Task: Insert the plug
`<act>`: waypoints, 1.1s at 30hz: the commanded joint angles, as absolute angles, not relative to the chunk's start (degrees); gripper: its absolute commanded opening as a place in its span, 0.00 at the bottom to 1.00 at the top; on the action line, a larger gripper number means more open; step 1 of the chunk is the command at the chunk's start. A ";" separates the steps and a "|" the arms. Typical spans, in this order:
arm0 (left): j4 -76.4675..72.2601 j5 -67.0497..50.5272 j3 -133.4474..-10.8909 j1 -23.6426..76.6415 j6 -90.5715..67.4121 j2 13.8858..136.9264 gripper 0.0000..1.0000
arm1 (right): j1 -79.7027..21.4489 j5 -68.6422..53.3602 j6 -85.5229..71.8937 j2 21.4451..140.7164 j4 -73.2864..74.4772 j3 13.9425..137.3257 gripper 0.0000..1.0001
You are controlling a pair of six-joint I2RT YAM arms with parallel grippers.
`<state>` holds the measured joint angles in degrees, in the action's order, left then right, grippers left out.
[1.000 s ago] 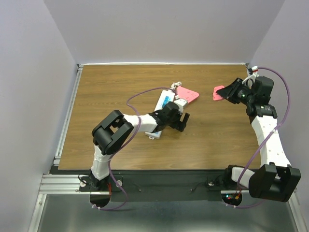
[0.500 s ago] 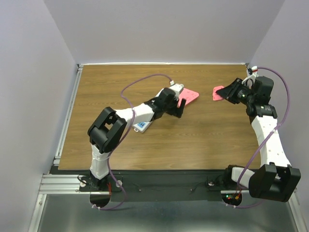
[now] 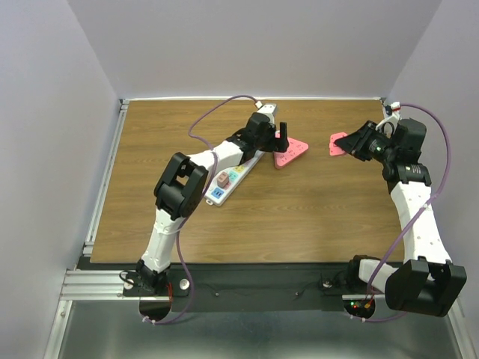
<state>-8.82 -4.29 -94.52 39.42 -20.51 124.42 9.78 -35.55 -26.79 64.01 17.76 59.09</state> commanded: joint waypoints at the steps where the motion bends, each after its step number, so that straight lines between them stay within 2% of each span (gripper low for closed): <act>1: -9.84 -6.59 -98.52 38.85 -25.22 125.33 0.95 | 10.20 -37.09 -26.10 62.67 16.96 58.89 0.00; 15: -10.46 -8.70 -105.11 36.74 -27.69 133.41 0.96 | 10.20 -38.14 -25.75 62.22 17.40 59.59 0.01; 22: -13.08 -8.70 -104.59 36.47 -28.65 134.74 0.95 | 10.20 -38.41 -25.66 61.88 17.75 59.85 0.00; 23: -13.88 -8.79 -103.89 36.47 -28.83 134.56 0.94 | 10.20 -38.50 -25.66 61.88 17.75 59.85 0.01; 24: -14.76 -9.31 -102.41 36.47 -29.35 134.13 0.86 | 10.20 -38.58 -25.66 61.87 17.84 59.68 0.01; 29: -19.59 -10.46 -97.30 36.47 -30.76 132.37 0.73 | 10.20 -38.85 -25.58 61.61 18.02 59.24 0.00; 32: -20.91 -11.16 -95.37 36.47 -31.64 132.01 0.60 | 10.20 -39.11 -25.58 61.52 18.11 59.24 0.00; 33: -21.09 -11.51 -94.40 36.39 -31.99 131.75 0.53 | 10.20 -39.20 -25.49 61.52 18.19 59.15 0.01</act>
<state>-18.52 -10.26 -97.06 36.82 -31.42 134.93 9.78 -37.60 -26.52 63.18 18.96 59.09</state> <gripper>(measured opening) 0.624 0.263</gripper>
